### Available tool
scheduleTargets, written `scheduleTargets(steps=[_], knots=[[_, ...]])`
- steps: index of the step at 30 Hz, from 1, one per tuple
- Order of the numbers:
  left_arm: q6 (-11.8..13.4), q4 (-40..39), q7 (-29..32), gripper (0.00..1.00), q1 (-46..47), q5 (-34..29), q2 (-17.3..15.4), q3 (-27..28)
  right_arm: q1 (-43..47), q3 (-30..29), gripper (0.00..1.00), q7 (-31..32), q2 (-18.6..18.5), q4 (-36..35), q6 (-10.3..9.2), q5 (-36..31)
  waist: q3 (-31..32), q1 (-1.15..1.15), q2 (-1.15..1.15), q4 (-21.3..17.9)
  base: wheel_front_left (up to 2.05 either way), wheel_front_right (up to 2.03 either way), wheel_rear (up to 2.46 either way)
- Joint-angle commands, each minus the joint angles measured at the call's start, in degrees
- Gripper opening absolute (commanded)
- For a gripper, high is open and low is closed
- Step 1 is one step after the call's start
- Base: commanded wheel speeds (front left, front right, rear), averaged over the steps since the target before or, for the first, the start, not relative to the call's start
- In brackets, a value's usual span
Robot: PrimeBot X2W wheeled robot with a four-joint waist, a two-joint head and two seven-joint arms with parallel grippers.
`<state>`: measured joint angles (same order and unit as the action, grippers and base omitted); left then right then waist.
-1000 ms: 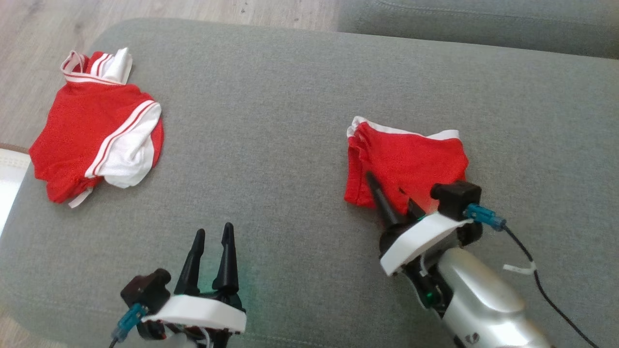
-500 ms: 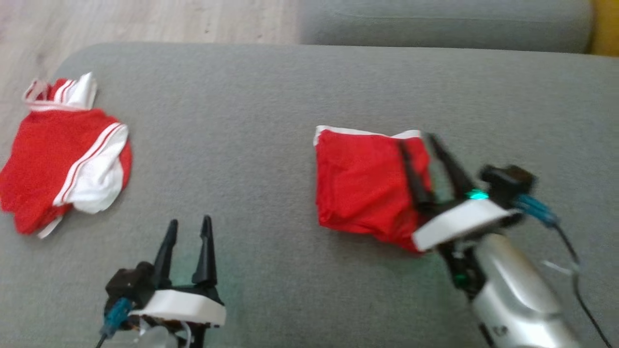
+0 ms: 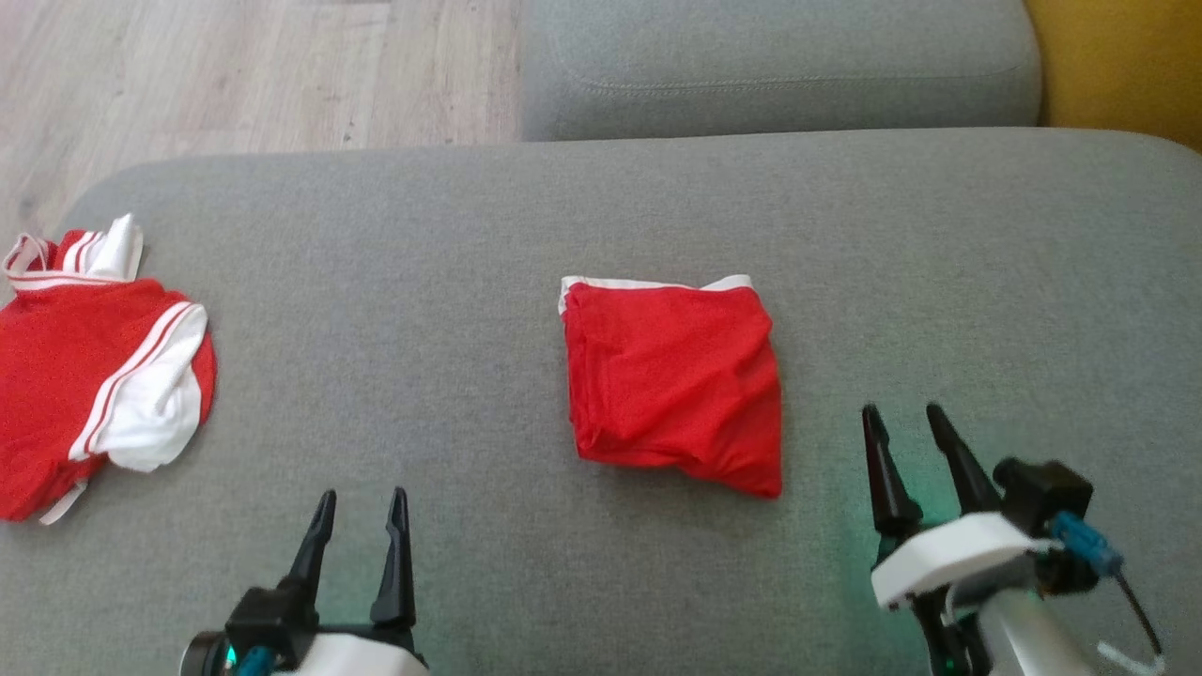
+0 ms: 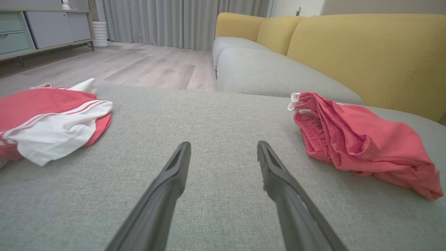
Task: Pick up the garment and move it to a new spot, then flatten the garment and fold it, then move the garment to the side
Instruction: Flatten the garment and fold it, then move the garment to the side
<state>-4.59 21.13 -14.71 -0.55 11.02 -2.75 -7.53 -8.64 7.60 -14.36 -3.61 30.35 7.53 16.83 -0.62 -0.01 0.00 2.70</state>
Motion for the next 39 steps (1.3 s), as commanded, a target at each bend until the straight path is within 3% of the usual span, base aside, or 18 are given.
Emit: scheduleTargets(steps=[1, 8, 15, 23, 28, 29, 30, 31, 39], knots=[[0.3, -2.2, -0.3, 1.0, 1.5, -0.4, -0.1, 1.4, -1.0, 1.1, 1.0, -0.6, 0.6, -1.3, -0.04, -0.5, 0.3, 0.01, 0.0, -0.3, 0.0, 0.0, 0.0], [0.7, -2.4, -0.3, 1.0, 0.5, 0.0, -0.1, 0.0, -0.3, 1.8, 1.0, -0.6, 0.7, -0.7, -0.04, 0.7, 0.3, 0.01, 0.0, 0.0, 0.0, 0.0, 0.0], [0.3, -2.7, -0.3, 1.0, 2.1, -0.4, -0.1, -1.5, -4.3, 3.0, 1.0, -0.6, 0.7, 1.9, -0.04, 1.5, -2.2, 0.01, 0.0, 2.7, 0.0, 0.0, 0.0], [0.3, -2.4, -0.3, 1.0, 5.1, 1.1, -0.1, -4.2, -14.0, 1.7, 1.0, -0.6, 0.7, 11.2, -0.04, -1.0, -7.9, 0.01, 0.0, 7.5, 0.0, 0.0, 0.0], [0.2, -2.1, -0.3, 1.0, 6.4, 2.1, -0.1, -5.4, -18.2, 1.0, 1.0, -0.6, 0.7, 21.3, -0.04, -3.7, -10.1, 0.01, 0.0, 9.8, 0.0, 0.0, 0.0], [0.2, -2.1, -0.3, 1.0, 6.6, 2.2, -0.1, -5.5, -18.7, 1.1, 0.97, -0.6, 0.7, 23.3, -0.04, -4.2, -10.4, 0.01, 0.0, 10.0, 0.0, 0.0, 0.0], [0.2, -2.1, -0.3, 1.0, 6.7, 2.3, -0.1, -5.5, -19.2, 1.2, 0.42, -0.6, 0.7, 24.9, -0.04, -4.5, -10.6, 0.01, 0.0, 10.1, 0.0, 0.0, 0.0], [0.2, -2.1, -0.3, 1.0, 6.8, 2.3, -0.1, -5.4, -19.6, 1.3, 0.01, -0.6, 0.7, 25.8, -0.04, -4.5, -10.7, 0.01, 0.0, 10.1, 0.0, 0.0, 0.0], [-0.2, -2.7, -0.3, 1.0, 7.0, 2.8, -0.1, -5.6, -18.9, 0.4, 0.0, -0.6, 0.7, 23.8, -0.04, -5.2, -9.5, 0.01, 0.0, 5.6, 0.0, 0.0, 0.0]])
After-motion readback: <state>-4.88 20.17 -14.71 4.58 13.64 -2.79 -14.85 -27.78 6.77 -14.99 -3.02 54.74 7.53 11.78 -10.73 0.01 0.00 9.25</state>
